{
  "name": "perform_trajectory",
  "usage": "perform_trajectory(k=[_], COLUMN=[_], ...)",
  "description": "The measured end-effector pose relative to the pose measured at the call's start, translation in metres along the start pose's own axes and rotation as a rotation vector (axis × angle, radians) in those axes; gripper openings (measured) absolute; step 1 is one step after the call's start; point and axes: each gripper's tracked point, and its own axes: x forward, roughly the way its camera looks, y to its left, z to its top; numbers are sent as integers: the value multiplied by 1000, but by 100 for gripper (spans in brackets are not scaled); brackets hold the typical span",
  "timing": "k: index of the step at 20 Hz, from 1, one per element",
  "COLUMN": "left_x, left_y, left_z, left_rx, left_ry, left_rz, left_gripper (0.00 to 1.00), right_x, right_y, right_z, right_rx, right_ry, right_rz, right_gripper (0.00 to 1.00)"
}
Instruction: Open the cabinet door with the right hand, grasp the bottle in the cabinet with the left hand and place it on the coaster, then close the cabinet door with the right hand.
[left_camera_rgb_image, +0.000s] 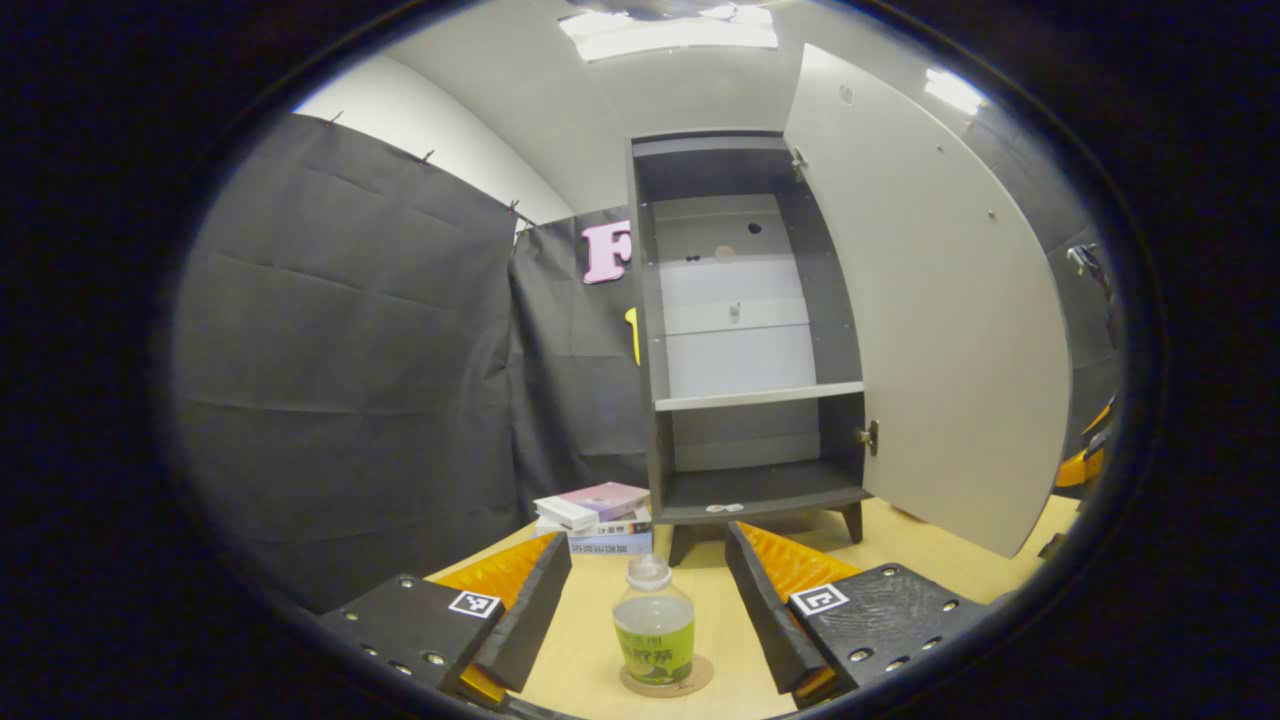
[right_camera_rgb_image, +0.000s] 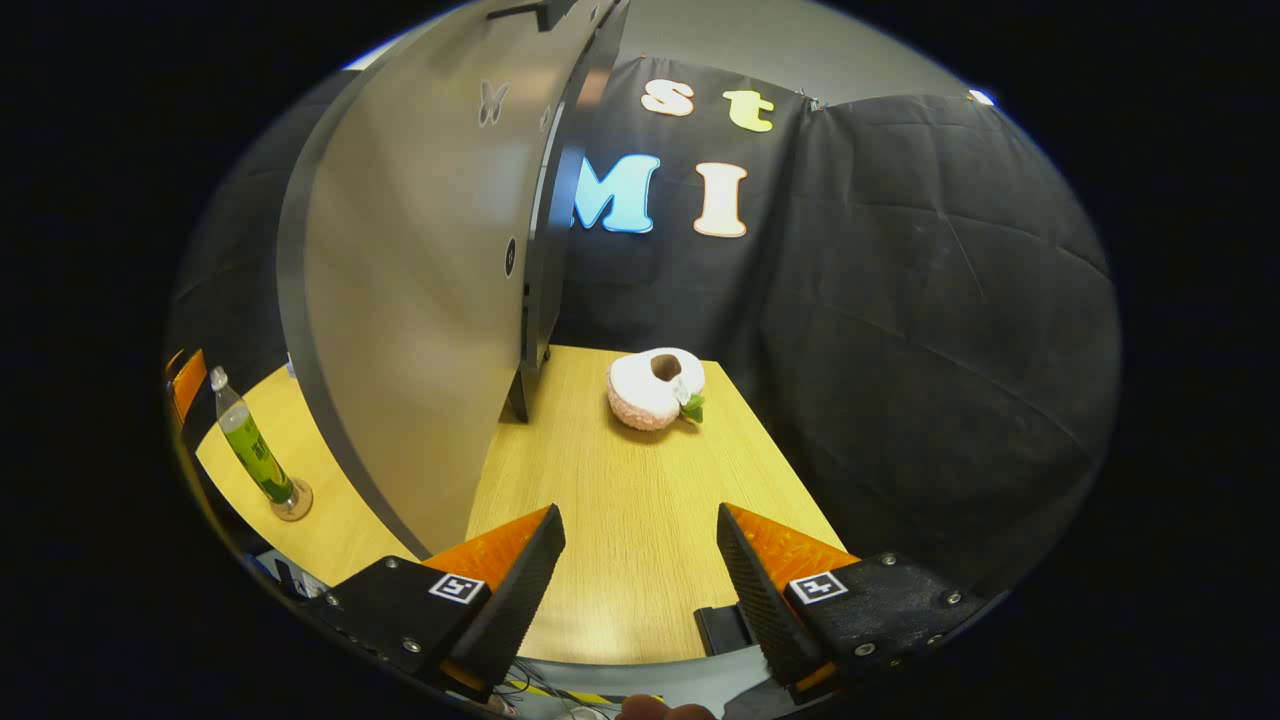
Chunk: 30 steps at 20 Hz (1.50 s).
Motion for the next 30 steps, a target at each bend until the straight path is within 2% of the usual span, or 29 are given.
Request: perform_trajectory(k=[1,2,3,4,5,6,7,9,10,11,12,13,14,15,16,17,18,19,22,24,26,27,28,29,30], left_x=[3,7,9,12,18,20,23,28,30,32,34,37,37,39,37,38,37,35,26,26,24,22,24,26,29], left_y=[-4,-7,-10,-13,-16,-16,-16,-20,-23,-30,-36,-37,-40,-46,-49,-50,-51,-51,-52,-54,-62,-64,-62,-61,-60], left_z=[14,28,40,52,65,74,88,112,122,130,140,153,163,176,189,199,202,208,218,220,221,220,223,228,230], left_rx=[1,4,11,25,47,66,76,47,14,-13,-30,-43,-65,-84,-94,-96,-86,-69,-8,0,-12,-6,2,2,1], left_ry=[-12,-17,-21,-25,-23,-21,-26,-26,-21,-9,-4,1,8,4,-2,-3,-1,-1,30,44,42,39,27,13,7], left_rz=[-17,-33,-51,-69,-84,-92,-97,-102,-102,-128,-147,-145,-154,-170,-171,-171,-175,-171,-136,-115,-139,-151,-161,-171,-180], left_gripper=[93,89,89,93,89,93,93,93,89,93,89,94,89,93,84,89,89,84,92,89,89,84,93,84,93], right_x=[-4,-6,-10,-9,-11,-16,-22,-29,-33,-40,-47,-54,-62,-69,-73,-78,-84,-89,-89,-86,-87,-87,-87,-90,-89], right_y=[-3,-6,-10,-10,-12,-19,-28,-38,-38,-37,-39,-39,-40,-40,-39,-38,-38,-35,-25,-16,-17,-15,-12,-11,-11], right_z=[9,16,24,29,34,44,58,90,104,120,137,157,175,191,202,214,223,233,245,247,249,248,249,251,252], right_rx=[10,17,22,28,27,18,10,29,56,89,127,171,215,256,285,304,314,314,267,246,232,216,196,182,169], right_ry=[-17,-27,-36,-41,-42,-53,-79,-140,-166,-194,-226,-263,-298,-329,-350,-373,-393,-416,-447,-439,-434,-430,-430,-433,-426], right_rz=[-4,-14,-24,-20,-21,-38,-65,-77,-62,-41,-23,2,26,49,78,103,126,153,211,233,224,226,226,218,204], right_gripper=[95,95,95,95,95,95,95,95,95,96,97,96,95,95,97,96,95,95,95,95,94,94,95,94,94])
